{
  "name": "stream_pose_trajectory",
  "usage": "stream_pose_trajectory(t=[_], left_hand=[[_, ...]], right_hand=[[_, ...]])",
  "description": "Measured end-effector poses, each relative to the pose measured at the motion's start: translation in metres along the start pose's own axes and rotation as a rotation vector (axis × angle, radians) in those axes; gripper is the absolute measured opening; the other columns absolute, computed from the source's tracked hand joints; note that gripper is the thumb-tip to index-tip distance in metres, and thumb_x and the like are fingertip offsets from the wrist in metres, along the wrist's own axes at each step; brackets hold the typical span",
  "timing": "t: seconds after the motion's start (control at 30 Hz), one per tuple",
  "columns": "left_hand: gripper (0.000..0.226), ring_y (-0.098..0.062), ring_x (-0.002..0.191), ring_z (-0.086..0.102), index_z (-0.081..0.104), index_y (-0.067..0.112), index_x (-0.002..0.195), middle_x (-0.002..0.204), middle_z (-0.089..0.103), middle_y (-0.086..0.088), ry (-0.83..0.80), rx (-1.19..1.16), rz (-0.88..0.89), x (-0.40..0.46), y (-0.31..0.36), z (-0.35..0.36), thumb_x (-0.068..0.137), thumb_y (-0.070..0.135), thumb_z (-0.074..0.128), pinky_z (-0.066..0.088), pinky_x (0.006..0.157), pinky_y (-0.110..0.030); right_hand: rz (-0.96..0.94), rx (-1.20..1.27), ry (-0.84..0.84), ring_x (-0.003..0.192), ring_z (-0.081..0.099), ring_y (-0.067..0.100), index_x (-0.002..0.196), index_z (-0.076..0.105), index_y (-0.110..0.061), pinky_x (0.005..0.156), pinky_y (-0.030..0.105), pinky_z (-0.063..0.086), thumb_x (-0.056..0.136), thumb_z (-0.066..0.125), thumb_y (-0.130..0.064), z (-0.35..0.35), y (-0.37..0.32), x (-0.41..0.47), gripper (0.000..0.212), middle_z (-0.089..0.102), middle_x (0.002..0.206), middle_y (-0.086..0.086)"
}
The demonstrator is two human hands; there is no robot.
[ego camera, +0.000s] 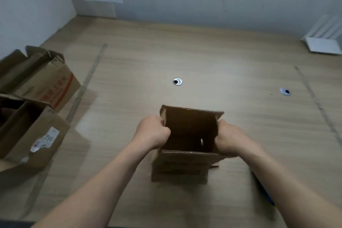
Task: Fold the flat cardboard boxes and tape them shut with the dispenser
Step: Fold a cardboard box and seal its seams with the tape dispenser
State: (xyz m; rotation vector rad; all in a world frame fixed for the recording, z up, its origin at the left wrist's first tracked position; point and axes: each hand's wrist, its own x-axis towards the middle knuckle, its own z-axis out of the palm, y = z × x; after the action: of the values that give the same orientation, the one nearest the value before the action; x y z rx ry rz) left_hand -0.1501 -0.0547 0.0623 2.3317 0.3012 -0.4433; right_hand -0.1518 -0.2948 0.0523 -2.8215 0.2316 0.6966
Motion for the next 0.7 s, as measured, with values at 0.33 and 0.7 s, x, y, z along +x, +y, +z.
stream_pose_trajectory(t=[0.33,0.7], left_hand=[[0.011,-0.03,0.08,0.05,0.048,0.017,0.066,0.076,0.052,-0.005,-0.055,0.328,-0.002,0.015,-0.011,0.025,0.074,0.011,0.05,0.041,0.067,-0.03],[0.058,-0.025,0.094,0.058,0.059,0.023,0.105,0.1,0.065,-0.001,-0.058,0.488,0.141,0.011,-0.025,0.037,0.079,0.074,0.052,0.045,0.073,-0.034]], right_hand=[[0.094,0.158,0.021,0.091,0.055,0.036,0.111,0.037,-0.013,0.074,0.039,0.045,0.086,0.049,-0.013,0.025,-0.011,-0.006,0.028,0.059,0.102,0.013],[0.001,0.207,0.05,0.097,0.06,0.023,0.109,0.056,-0.025,0.082,0.035,0.051,0.085,0.064,-0.058,0.04,-0.002,0.0,0.041,0.066,0.105,-0.002]])
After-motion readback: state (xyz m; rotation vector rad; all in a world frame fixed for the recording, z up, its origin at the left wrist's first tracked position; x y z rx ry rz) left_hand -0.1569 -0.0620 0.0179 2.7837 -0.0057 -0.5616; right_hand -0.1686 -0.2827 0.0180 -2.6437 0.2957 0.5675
